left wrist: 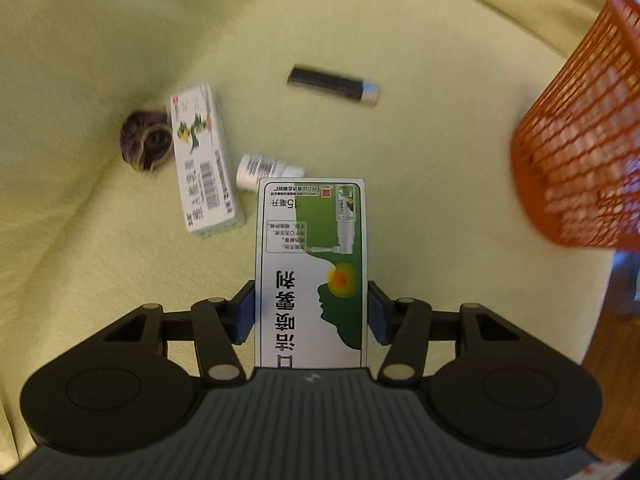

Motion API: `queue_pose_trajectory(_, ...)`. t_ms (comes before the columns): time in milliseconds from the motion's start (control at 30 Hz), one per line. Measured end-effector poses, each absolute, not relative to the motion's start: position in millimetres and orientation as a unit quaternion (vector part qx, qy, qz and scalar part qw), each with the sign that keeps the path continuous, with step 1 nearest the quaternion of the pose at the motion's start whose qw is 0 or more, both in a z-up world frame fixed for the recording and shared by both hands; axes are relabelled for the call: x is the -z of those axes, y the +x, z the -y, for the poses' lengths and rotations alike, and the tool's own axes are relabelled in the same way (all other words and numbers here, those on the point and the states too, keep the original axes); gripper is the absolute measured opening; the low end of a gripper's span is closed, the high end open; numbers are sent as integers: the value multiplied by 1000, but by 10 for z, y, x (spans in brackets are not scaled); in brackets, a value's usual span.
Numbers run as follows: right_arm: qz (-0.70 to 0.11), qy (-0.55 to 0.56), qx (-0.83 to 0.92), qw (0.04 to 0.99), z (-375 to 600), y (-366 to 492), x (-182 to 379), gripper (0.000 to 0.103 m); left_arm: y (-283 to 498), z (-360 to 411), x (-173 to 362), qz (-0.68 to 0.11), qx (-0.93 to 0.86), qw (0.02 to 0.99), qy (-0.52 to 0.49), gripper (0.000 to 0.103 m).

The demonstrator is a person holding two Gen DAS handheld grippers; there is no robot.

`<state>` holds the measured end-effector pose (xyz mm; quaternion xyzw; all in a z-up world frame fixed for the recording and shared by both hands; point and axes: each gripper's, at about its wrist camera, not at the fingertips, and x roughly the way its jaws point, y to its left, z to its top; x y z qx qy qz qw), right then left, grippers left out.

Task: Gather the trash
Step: 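Carry the medicine box over the basket and release it with the left gripper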

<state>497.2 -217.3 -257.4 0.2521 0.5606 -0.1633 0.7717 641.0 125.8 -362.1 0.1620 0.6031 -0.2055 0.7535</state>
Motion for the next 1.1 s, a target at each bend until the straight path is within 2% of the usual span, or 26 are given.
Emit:
queue_pose_trajectory(367,-567,229,145,778,2204,5062,2572,12,6216,-861,2771,-560,222,787,129,50)
queue_pose_trajectory(633,-562,225,139,783,2177,5069,2584,12,6096,-562,2362,-534,236,802,126,50)
queue_pose_trajectory(1100,-563,199,126,792,2156,5075,2592,12,5940,-81,2162,-524,273,797,124,50)
